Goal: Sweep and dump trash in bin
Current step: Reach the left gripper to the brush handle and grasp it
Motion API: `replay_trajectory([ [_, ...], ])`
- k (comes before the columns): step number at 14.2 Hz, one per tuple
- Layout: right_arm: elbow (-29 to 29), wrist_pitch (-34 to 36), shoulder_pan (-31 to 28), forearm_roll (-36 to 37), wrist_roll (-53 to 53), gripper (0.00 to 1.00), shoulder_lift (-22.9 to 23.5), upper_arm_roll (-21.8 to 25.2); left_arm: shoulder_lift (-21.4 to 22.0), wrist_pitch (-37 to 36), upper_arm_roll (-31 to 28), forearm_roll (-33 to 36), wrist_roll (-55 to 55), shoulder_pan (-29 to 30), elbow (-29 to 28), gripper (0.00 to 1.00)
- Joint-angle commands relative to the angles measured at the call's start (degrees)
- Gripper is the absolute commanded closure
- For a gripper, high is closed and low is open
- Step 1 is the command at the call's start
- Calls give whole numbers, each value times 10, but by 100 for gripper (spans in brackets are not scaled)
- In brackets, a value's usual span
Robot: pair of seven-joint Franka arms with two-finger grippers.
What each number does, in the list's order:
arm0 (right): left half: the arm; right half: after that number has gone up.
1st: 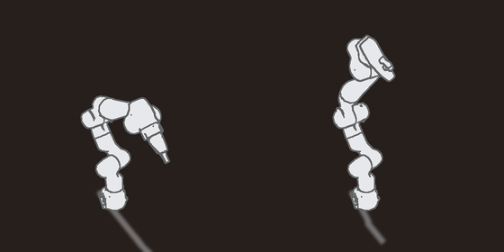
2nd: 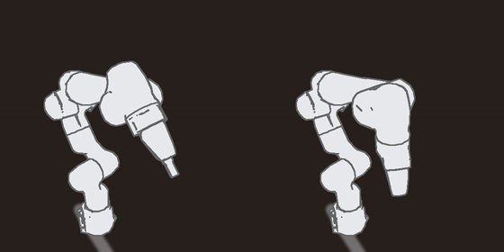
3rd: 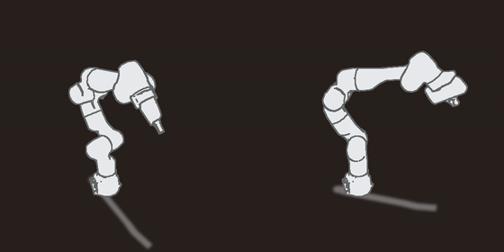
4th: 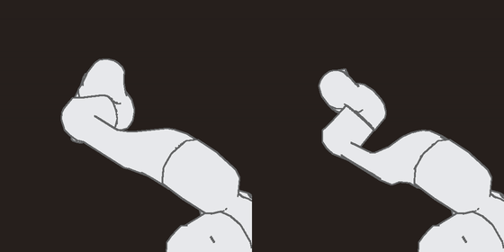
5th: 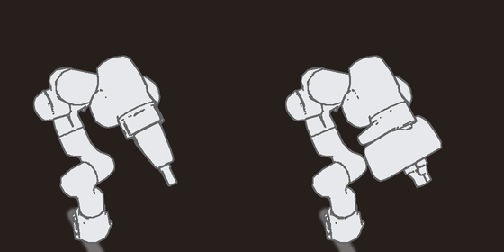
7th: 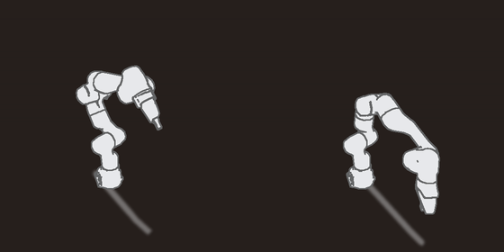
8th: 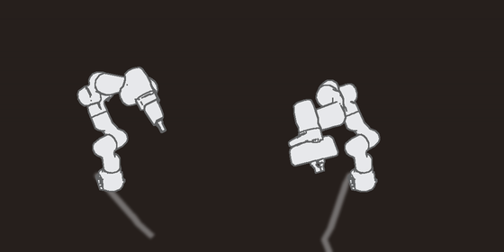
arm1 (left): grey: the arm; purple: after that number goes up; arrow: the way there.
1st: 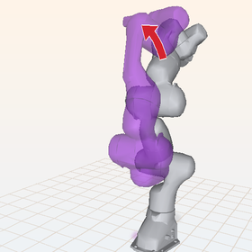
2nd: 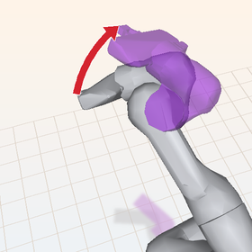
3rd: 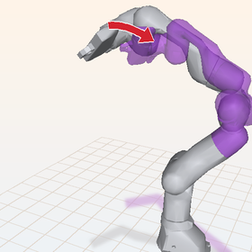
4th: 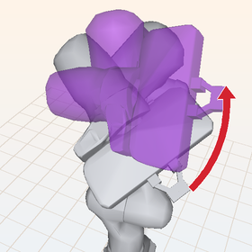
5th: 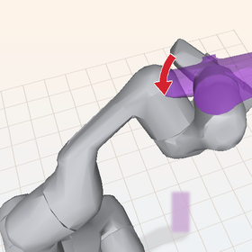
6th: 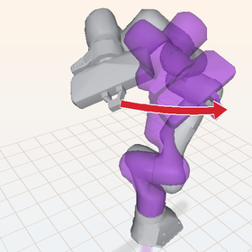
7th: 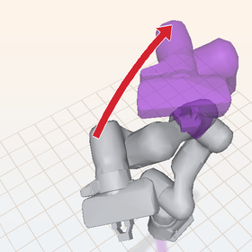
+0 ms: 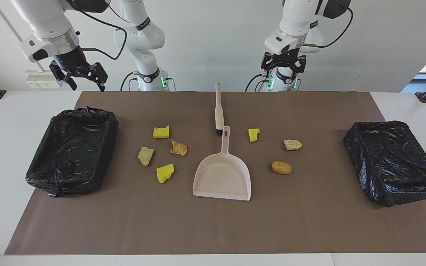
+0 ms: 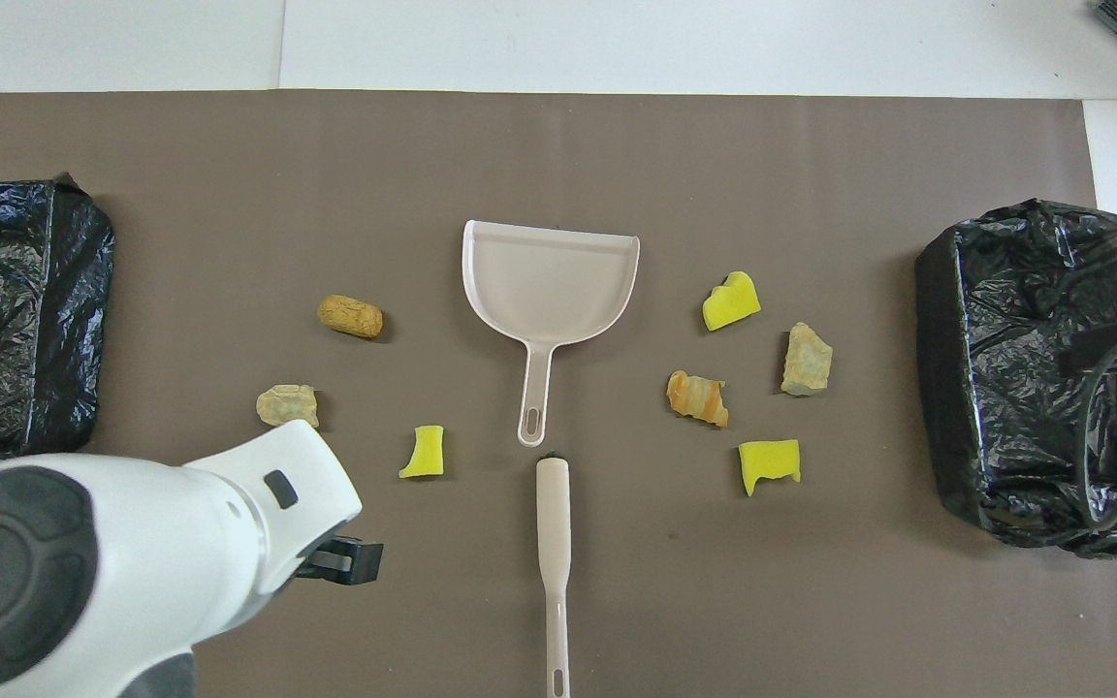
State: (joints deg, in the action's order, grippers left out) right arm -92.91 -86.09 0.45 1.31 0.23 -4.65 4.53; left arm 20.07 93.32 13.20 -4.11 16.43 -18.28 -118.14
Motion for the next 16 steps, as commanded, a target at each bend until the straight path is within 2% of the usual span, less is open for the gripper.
replay_trajectory([
  [1, -11, -11, 0, -4, -10, 0, -11, 0, 28, 71, -10, -6, 86, -79, -81, 0],
  [8, -11, -11, 0, -4, -10, 0, -11, 0, 29, 166, -10, -24, 219, -240, -191, 0],
  [11, -11, -11, 0, -4, -10, 0, -11, 0, 20, 254, -10, -30, 307, -305, -255, 0],
  [14, -11, -11, 0, -4, -10, 0, -11, 0, -26, 333, -9, -41, 319, -309, -254, 0],
  [16, -11, -11, 0, -4, -10, 0, -11, 0, -84, 388, -10, -47, 336, -309, -235, 0],
])
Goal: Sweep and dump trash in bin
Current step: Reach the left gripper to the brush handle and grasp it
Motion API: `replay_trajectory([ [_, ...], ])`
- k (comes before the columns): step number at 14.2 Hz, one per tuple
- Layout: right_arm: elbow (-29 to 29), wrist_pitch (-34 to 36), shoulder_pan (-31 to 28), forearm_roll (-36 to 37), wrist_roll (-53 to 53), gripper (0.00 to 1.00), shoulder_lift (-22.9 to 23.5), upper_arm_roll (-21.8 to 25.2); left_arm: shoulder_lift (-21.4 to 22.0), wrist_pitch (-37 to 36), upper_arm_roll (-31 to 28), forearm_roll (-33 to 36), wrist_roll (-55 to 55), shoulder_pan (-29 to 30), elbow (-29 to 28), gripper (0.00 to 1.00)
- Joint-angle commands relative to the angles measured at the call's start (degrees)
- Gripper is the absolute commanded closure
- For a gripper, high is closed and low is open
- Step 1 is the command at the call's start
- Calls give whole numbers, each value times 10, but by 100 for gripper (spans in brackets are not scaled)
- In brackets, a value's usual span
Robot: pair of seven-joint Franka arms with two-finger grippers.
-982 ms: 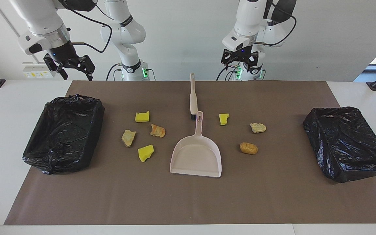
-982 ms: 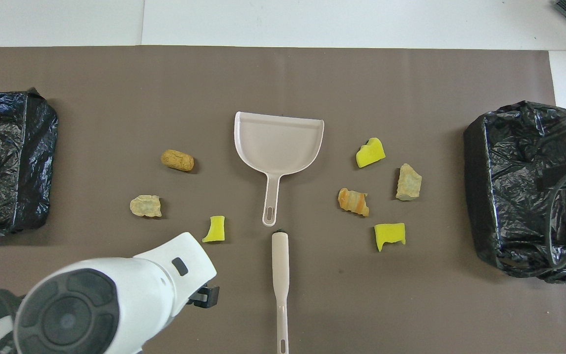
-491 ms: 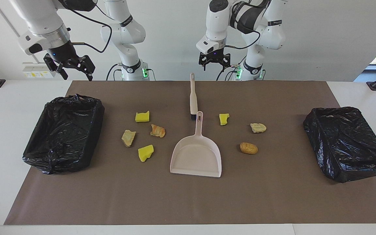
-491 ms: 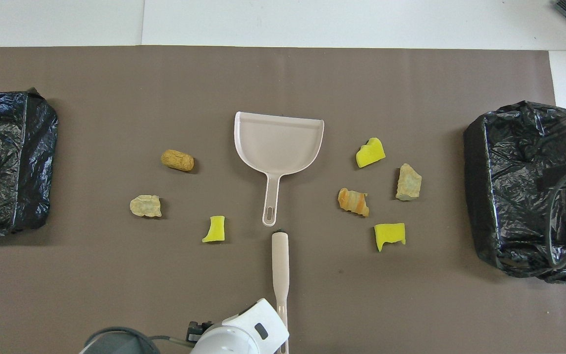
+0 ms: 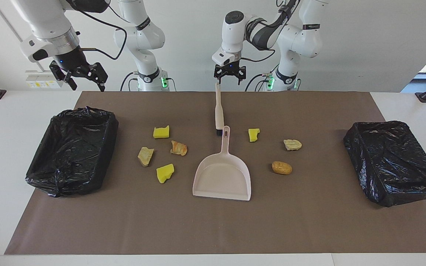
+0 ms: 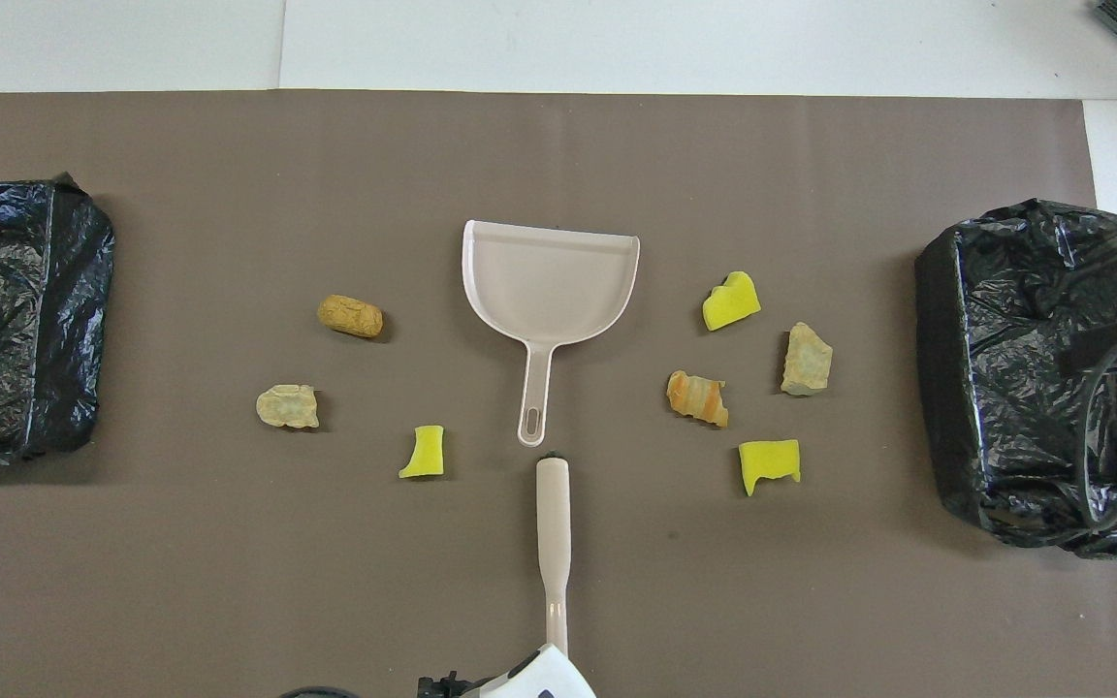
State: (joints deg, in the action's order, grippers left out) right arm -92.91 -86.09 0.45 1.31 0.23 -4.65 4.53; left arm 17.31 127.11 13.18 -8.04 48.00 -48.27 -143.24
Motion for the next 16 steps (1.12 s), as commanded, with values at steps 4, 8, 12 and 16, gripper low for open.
replay_trajectory([
  [4, -11, -11, 0, -4, -10, 0, -11, 0, -114, 67, -11, -8, 22, -2, 54, 0],
  [8, -11, -11, 0, -4, -10, 0, -11, 0, -114, 55, -12, -6, 19, -2, 55, 46],
  [12, -11, -11, 0, -4, -10, 0, -11, 0, -112, 17, -14, 0, 9, -2, 56, 100],
  [16, -11, -11, 0, -4, -10, 0, -11, 0, -91, -92, -15, 7, -46, 34, 85, 100],
])
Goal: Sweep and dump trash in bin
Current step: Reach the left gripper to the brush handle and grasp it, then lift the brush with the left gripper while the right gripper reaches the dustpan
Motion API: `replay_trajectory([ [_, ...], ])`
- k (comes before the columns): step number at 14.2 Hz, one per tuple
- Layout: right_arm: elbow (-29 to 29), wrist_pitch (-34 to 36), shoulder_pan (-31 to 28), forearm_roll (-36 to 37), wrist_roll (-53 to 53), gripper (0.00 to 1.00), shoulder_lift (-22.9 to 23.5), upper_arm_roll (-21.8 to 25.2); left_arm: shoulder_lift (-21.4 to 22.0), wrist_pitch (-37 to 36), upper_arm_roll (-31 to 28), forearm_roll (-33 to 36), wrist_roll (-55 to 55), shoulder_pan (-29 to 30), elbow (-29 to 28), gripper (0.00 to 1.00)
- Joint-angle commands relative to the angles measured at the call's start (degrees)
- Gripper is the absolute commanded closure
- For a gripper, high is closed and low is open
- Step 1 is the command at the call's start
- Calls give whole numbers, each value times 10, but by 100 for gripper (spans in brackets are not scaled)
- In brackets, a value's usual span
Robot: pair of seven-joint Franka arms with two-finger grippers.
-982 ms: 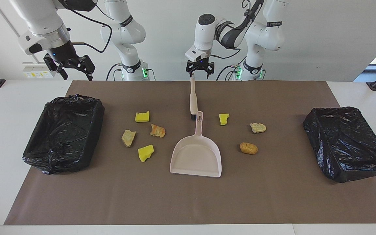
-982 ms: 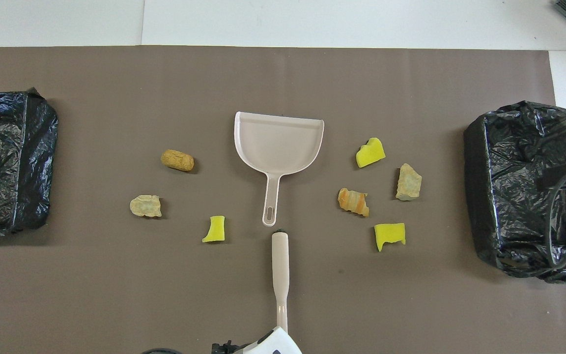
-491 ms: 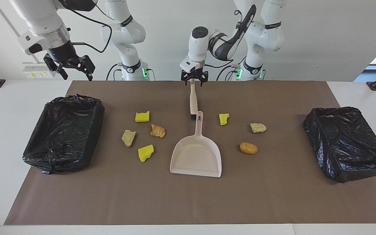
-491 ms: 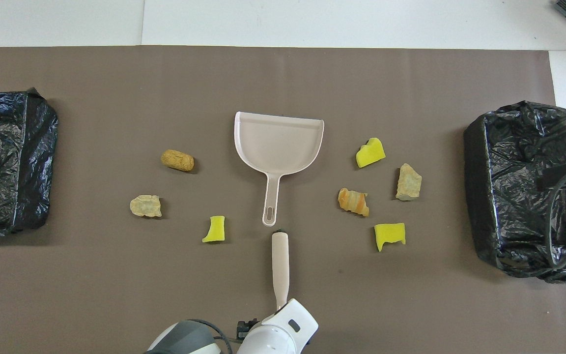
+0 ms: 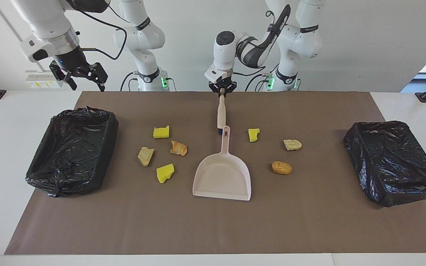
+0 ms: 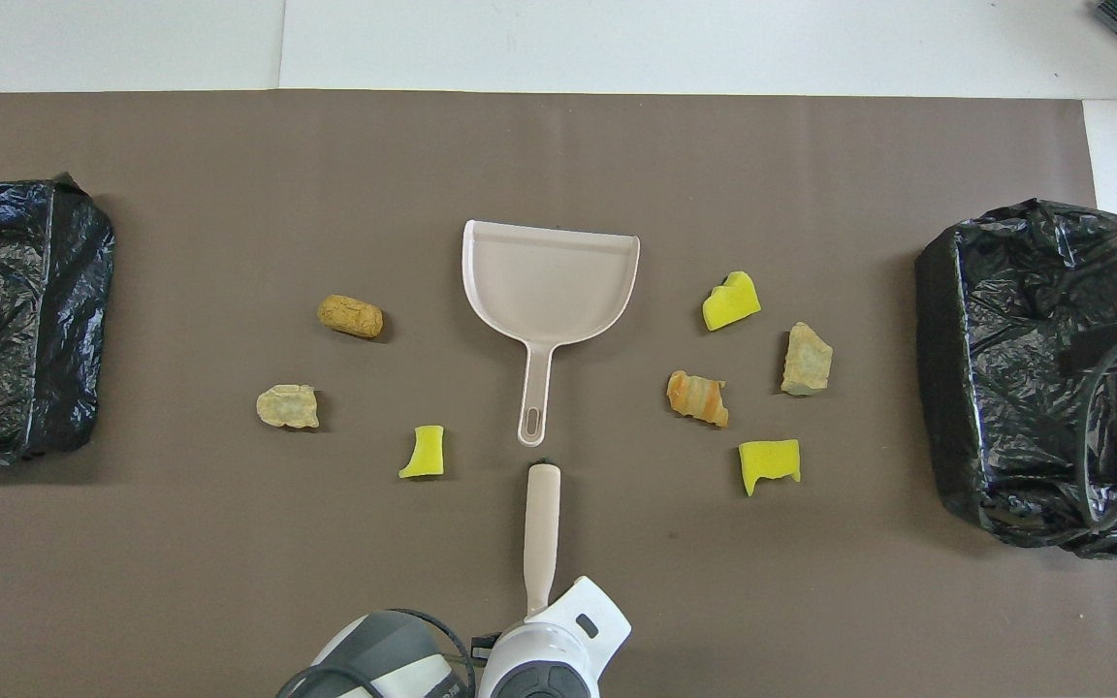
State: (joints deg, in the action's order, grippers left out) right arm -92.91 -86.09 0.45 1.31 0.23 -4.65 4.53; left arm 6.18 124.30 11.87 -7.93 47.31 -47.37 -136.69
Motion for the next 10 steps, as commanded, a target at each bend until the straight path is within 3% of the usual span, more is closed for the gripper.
replay_trajectory([
  [1, -11, -11, 0, -4, -10, 0, -11, 0, 28, -92, -4, 6, -54, 36, 27, 100],
  [6, -11, -11, 0, -4, -10, 0, -11, 0, 104, -170, -2, 9, -189, 170, 28, 100],
  [10, -11, -11, 0, -4, -10, 0, -11, 0, 86, -158, -1, 56, -338, 298, 55, 100],
])
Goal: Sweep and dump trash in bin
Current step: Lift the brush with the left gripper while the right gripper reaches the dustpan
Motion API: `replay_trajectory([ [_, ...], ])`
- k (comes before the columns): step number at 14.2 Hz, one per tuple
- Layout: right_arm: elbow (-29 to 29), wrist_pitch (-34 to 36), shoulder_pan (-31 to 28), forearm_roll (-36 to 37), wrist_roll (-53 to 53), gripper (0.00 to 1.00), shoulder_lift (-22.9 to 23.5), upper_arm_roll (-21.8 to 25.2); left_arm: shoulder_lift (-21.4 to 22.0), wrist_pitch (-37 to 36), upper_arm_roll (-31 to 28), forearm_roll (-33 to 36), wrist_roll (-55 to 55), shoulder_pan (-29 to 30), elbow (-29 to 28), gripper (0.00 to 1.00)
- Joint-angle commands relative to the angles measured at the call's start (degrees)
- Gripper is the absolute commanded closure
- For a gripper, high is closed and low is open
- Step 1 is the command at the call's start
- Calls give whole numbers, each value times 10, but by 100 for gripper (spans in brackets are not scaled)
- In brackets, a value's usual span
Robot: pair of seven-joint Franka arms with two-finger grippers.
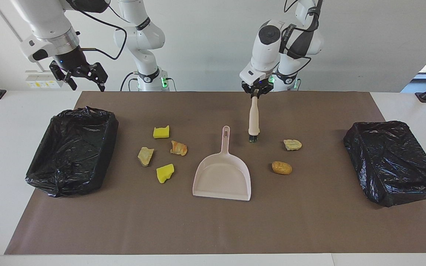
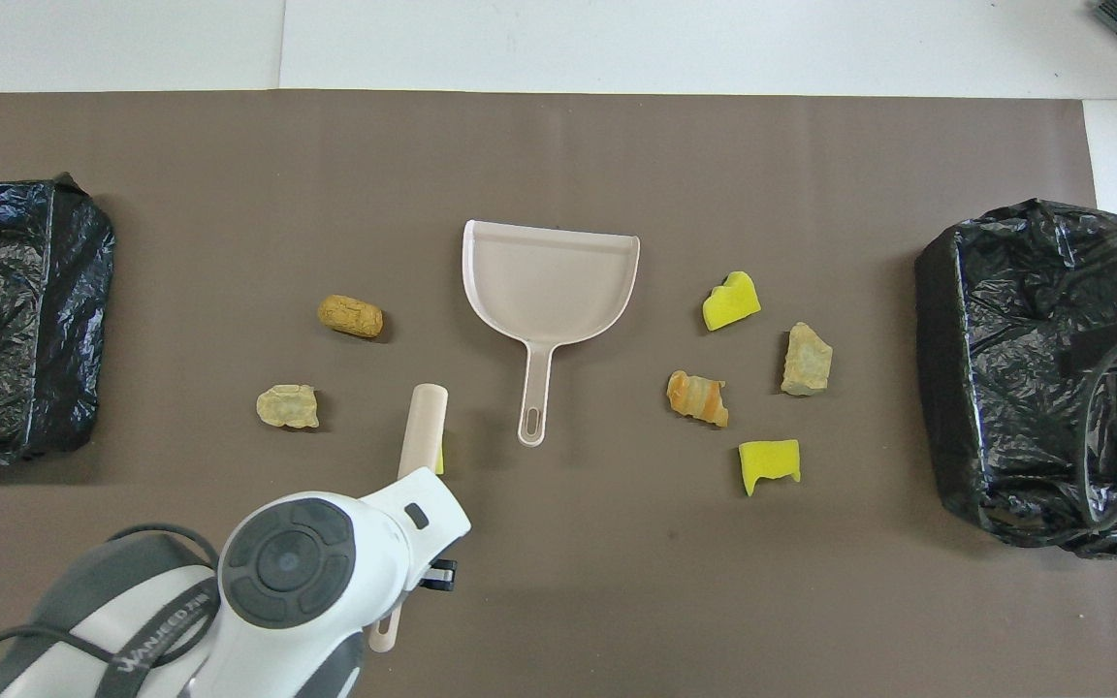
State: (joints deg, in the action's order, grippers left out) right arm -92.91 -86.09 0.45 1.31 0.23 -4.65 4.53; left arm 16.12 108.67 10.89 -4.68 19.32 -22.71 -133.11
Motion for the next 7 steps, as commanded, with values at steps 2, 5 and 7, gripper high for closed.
replay_trajectory([
  [2, -11, -11, 0, -4, -10, 0, -11, 0, -45, 14, 9, 27, -154, 108, 49, 100],
  [5, -10, -13, 0, -3, -13, 0, -10, 0, -104, 34, 8, 45, -252, 179, 120, 100],
  [7, -19, -8, 2, -4, -26, 0, -16, -1, -151, 37, 8, 51, -299, 202, 165, 100],
])
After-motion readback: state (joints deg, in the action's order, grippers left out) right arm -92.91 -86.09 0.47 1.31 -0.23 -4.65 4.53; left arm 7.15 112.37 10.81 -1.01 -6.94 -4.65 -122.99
